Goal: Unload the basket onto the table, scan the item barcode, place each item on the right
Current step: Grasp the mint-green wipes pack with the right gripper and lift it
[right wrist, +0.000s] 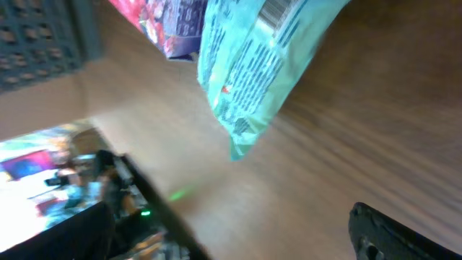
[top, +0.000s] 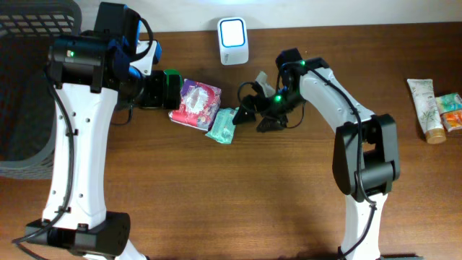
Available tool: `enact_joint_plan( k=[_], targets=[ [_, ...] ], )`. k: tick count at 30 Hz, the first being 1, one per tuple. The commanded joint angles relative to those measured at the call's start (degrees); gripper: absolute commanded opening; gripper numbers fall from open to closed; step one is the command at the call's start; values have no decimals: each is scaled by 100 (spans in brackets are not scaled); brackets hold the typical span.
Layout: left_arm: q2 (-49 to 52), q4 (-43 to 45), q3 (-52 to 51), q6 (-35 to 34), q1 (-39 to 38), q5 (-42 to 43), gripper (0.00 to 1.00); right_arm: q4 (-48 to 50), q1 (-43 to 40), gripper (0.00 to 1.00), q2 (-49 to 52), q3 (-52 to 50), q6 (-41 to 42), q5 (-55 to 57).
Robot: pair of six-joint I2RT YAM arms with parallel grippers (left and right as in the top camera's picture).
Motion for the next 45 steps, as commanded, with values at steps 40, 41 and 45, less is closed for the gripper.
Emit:
enact_joint_plan(
  k=[40,41,45],
  targets=[
    [-87,7,9,90,-17,2,99,243,188,4,-175,2651,-2852,3198],
    [-87,7,9,90,-17,2,99,142,173,4,-170,2649,-2962,2973],
    [-87,7,9,90,-17,17,99,-411,164,4,-168,2649,-4332,1150]
  ],
)
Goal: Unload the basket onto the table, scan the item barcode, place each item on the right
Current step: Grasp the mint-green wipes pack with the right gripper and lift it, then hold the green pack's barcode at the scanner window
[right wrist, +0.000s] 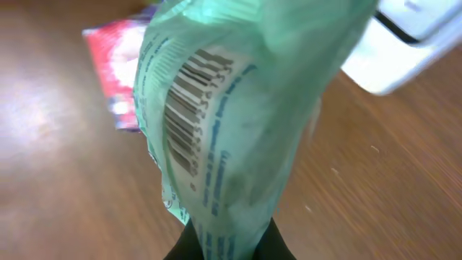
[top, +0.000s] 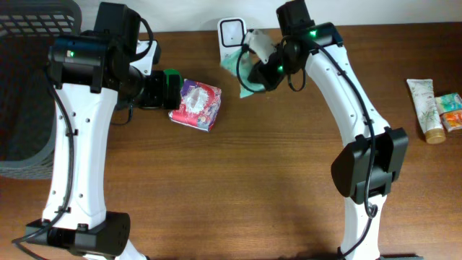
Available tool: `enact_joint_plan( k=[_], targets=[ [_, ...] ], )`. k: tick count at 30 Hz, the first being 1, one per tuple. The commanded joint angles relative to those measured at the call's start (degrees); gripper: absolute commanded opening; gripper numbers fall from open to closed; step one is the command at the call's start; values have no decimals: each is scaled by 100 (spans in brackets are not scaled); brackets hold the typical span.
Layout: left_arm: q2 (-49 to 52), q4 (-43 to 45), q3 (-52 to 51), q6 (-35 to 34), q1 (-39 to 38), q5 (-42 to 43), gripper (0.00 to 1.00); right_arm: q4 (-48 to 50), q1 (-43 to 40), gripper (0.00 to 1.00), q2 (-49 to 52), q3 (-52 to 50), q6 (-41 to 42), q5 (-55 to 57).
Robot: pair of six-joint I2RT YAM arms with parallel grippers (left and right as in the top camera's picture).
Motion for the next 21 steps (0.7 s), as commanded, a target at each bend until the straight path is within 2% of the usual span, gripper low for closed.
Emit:
enact_joint_plan(
  k=[1,7,11,21],
  targets=[
    [-87,7,9,90,-17,17,99,-39,-7,4,-103,138,-516,-1029],
    [-87,7,9,90,-17,17,99,116,-269,4,-103,138,-562,-2061],
    [-87,7,9,90,-17,17,99,166,-560,4,-103,138,-581,-2059],
    [-87,7,9,90,-17,17,99,133,-553,4,-103,138,-706,-2057]
  ],
)
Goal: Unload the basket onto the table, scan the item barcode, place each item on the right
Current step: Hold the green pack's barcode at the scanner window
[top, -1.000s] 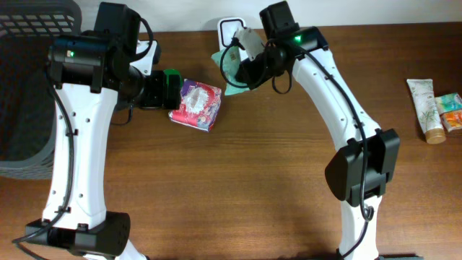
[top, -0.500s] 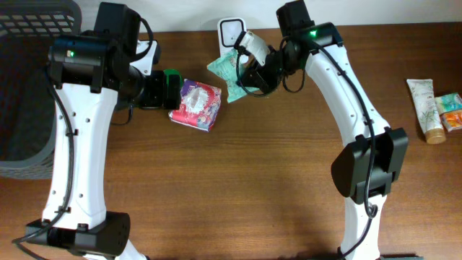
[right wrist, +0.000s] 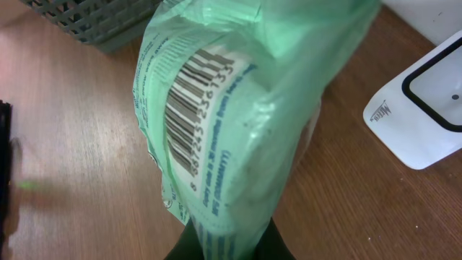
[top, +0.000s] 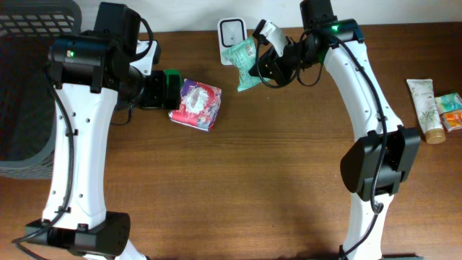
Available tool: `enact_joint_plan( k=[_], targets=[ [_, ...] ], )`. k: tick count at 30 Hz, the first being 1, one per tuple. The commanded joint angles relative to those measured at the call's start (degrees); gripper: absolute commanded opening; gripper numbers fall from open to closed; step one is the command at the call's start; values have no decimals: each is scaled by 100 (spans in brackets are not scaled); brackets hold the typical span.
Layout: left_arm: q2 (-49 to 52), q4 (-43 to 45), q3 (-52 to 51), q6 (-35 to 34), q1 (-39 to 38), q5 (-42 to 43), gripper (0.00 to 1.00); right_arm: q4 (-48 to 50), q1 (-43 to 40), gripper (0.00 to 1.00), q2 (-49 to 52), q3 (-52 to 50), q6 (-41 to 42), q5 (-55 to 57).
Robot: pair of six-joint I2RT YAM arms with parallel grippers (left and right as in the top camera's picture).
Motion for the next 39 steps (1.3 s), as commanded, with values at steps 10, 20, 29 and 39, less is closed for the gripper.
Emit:
enact_joint_plan(
  k=[10,20,29,39],
  targets=[
    [-87,7,9,90,-17,17,99,125,380,4,-72,116,2422,4454],
    [-87,7,9,90,-17,17,99,501,590,13,-61,-2033,4365,7224],
    [-87,7,9,90,-17,17,99,684,702,9,-46,-2651,4649,7925],
    [-87,7,9,90,-17,17,99,774,1746,54,-9,-2411,4450,6767]
  ],
)
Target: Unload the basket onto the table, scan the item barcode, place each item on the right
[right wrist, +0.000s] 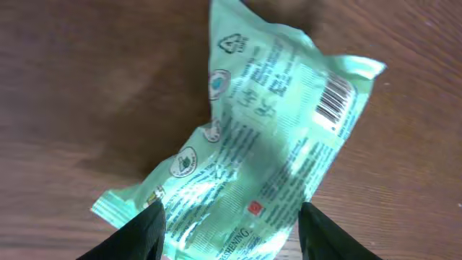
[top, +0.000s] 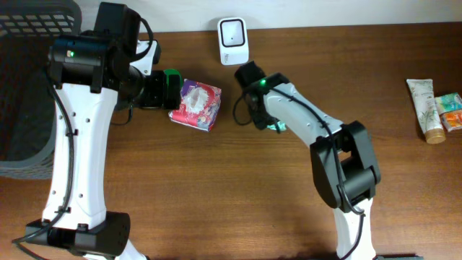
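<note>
The green packet lies flat on the wooden table, its barcode facing up at one end. My right gripper is open right above it, one black finger on each side of the packet's near end. In the overhead view that gripper sits just in front of the white scanner and covers the packet. My left gripper rests against the left edge of a pink packet; its jaws cannot be made out.
A dark grey basket stands at the far left. A cream tube and a small orange-and-green pack lie at the right edge of the table.
The green packet was held up to the right of the scanner with my right gripper shut on it. Now it lies on the table below the scanner and the gripper is open over it.
The green packet first lay beside the pink packet with my right gripper next to it. Then the gripper held it in front of the scanner, then just right of it, barcode showing. Now it lies on the table, released. The left arm stayed put.
</note>
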Available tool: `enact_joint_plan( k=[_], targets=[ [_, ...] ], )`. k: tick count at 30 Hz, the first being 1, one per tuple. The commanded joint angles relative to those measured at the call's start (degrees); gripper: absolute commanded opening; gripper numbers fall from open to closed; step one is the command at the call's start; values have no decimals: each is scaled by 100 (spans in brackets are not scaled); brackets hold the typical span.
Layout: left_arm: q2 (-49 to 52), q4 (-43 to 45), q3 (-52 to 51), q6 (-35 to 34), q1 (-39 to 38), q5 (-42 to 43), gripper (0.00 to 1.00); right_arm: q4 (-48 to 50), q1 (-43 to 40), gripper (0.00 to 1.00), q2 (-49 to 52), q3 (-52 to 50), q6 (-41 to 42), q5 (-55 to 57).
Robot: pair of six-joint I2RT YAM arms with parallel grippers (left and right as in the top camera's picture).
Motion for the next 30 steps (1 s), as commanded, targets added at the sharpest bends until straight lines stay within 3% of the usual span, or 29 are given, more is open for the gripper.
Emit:
enact_joint_plan(
  k=[1,4,6,7,9,12,13,16,18,20,23,26,29,30],
  targets=[
    [-87,4,9,90,-17,17,99,-247,28,55,-15,393,-105,-59],
    [-87,4,9,90,-17,17,99,-570,-354,63,-15,922,-83,-695],
    [-87,4,9,90,-17,17,99,-603,-1143,90,-11,986,-92,-3112],
    [-87,4,9,90,-17,17,99,-706,-1460,99,-2,953,-92,-3803],
    [-87,4,9,90,-17,17,99,-868,-2057,99,2,734,-85,-4439],
    [-87,4,9,90,-17,17,99,-35,-2319,98,20,-46,-105,-5748],
    [-87,4,9,90,-17,17,99,511,-2282,84,20,-463,-61,-5910],
    [-87,4,9,90,-17,17,99,1502,-2295,71,22,-1121,675,-5906],
    [-87,4,9,90,-17,17,99,1602,-2295,49,17,-1207,669,-5836],
    [-87,4,9,90,-17,17,99,1172,-2295,33,-85,-914,669,-5213],
    [-87,4,9,90,-17,17,99,-450,-2190,8,-210,391,669,-3283],
    [-87,4,9,90,-17,17,99,-1244,-1759,4,-208,925,872,-833],
    [-87,4,9,90,-17,17,99,-1847,-1375,4,-127,824,2177,1641],
    [-87,4,9,90,-17,17,99,-1875,-1335,4,-57,761,2326,1746]
  ],
)
